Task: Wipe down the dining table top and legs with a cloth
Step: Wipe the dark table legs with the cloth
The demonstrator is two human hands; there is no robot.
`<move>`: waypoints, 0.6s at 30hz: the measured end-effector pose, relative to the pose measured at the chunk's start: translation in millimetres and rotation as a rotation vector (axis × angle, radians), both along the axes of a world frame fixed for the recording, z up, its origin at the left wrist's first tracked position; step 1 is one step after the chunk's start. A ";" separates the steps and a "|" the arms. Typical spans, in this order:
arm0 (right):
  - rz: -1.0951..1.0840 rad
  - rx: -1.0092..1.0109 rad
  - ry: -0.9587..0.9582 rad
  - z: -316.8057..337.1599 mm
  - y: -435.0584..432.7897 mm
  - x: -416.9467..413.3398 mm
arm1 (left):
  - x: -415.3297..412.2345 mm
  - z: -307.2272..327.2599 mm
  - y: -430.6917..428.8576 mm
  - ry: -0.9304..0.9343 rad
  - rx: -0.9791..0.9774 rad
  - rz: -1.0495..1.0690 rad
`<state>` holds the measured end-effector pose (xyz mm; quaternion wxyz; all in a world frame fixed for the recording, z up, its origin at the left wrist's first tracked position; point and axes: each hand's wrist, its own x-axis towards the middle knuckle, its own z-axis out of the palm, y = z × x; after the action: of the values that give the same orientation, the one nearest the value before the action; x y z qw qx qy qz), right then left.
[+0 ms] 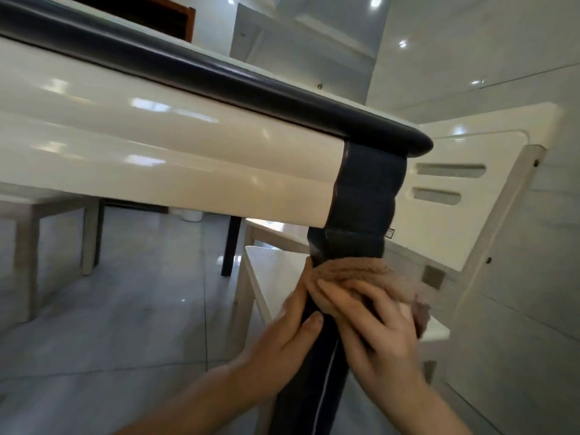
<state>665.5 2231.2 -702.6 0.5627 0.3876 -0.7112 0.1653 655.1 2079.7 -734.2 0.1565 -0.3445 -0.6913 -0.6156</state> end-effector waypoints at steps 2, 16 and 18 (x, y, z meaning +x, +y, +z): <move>0.008 -0.078 -0.027 9.9 2.8 3.0 | 0.0 -1.5 -1.1 0.013 -0.015 0.027; 0.067 -0.318 -0.088 -1.0 30.3 -4.6 | -3.1 -2.6 -5.3 -0.063 -0.066 0.007; 0.114 -0.352 -0.109 3.1 14.7 -0.2 | -2.5 -2.6 -4.5 -0.053 -0.047 0.012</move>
<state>665.3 2245.9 -699.6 0.5723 0.3135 -0.6775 0.3394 652.6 2075.2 -736.7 0.1338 -0.3277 -0.7114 -0.6072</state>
